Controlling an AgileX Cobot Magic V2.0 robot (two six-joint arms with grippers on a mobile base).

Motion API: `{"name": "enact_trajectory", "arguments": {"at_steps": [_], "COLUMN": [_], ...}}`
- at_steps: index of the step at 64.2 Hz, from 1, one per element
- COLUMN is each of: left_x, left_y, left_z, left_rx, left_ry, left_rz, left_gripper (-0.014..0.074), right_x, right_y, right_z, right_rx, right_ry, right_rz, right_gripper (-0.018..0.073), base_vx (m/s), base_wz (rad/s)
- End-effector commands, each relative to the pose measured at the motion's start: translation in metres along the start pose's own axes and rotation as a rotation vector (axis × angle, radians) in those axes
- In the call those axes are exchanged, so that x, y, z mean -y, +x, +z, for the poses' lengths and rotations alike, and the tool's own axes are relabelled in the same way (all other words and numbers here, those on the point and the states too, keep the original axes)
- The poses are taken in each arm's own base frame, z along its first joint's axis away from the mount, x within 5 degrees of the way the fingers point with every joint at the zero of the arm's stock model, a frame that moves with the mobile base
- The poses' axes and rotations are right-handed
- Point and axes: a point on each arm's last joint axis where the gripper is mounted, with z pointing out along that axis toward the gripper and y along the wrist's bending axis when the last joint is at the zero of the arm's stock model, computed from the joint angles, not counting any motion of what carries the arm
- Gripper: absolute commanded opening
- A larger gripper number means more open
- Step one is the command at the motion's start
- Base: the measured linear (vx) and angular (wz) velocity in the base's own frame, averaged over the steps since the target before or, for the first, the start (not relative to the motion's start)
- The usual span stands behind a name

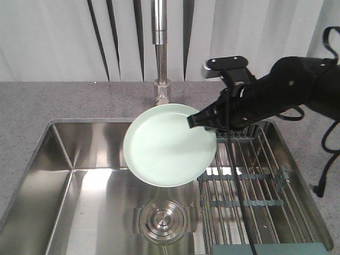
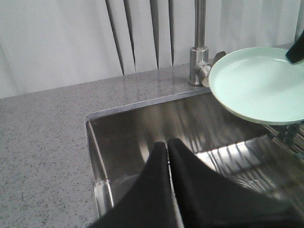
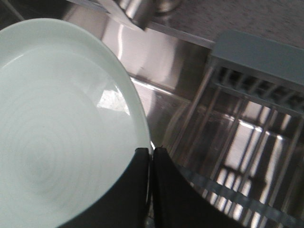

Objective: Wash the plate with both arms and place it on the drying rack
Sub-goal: 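Tilt and move the plate beneath the faucet spout with the right gripper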

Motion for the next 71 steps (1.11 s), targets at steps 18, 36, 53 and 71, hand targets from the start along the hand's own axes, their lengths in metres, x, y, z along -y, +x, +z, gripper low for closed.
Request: {"name": "enact_trajectory", "arguments": {"at_steps": [18,36,53,71], "left_x": [0.000,-0.001,-0.001,-0.001], "left_y": [-0.012,-0.012,-0.012,-0.012], "left_z": [0.000,0.000,0.000,0.000], "left_rx": [0.071,0.071,0.071,0.071], "left_ry": [-0.005,-0.006,-0.006,-0.006], "left_rz": [-0.033,-0.032,-0.032,-0.032], "left_gripper": [-0.0006,-0.0006,-0.0006,-0.0006], "right_x": [-0.058,-0.081,0.002,-0.016], "right_y": [0.010,-0.013,-0.016,0.025], "right_z": [-0.073,-0.029,-0.025,-0.080], "right_rx": [-0.018,0.185,0.119,-0.087], "right_ry": [-0.121,-0.139,0.040,-0.061], "right_rz": [-0.079,-0.004,0.078,-0.024], "right_gripper": [-0.0001,-0.0001,-0.0001,-0.0001], "base_vx": [0.00,0.00,0.00,0.00], "base_wz": [0.00,0.00,0.00,0.00]}}
